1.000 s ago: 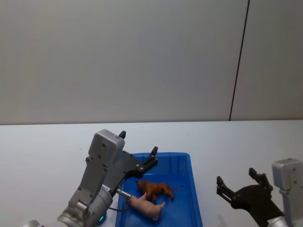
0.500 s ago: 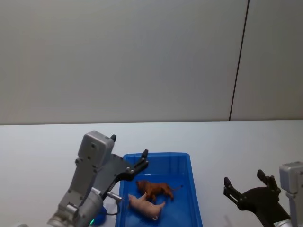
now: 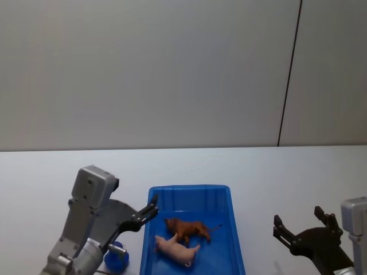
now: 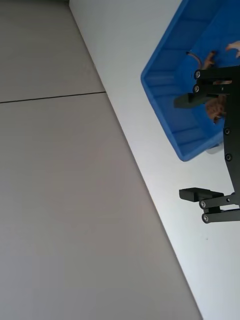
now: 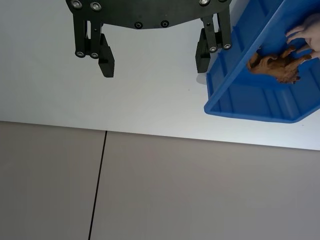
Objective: Pick up the two dolls from the table and place them into the box.
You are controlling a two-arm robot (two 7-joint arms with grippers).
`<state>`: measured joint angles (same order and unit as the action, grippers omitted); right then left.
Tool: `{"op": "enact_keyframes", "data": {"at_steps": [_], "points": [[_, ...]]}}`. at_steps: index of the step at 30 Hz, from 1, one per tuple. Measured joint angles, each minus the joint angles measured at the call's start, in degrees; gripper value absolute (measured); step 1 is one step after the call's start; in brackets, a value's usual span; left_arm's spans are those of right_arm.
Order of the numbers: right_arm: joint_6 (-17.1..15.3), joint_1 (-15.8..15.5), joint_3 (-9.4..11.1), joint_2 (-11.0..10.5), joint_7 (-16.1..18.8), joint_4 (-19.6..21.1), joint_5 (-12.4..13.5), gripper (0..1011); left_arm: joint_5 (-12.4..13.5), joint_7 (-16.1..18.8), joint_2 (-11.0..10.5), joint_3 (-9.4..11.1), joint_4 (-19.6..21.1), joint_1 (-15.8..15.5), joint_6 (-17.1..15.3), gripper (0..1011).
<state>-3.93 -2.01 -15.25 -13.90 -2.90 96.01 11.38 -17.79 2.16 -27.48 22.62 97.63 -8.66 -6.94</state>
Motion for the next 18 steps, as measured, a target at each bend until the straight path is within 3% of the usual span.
{"op": "enact_keyframes", "data": {"at_steps": [18], "points": [[0.1,-0.1,0.0,-0.1,-0.2,0.1,0.0,1001,-4.6,0.1,-2.5,-2.0,-1.4,2.3,-4.9,1001]]}}
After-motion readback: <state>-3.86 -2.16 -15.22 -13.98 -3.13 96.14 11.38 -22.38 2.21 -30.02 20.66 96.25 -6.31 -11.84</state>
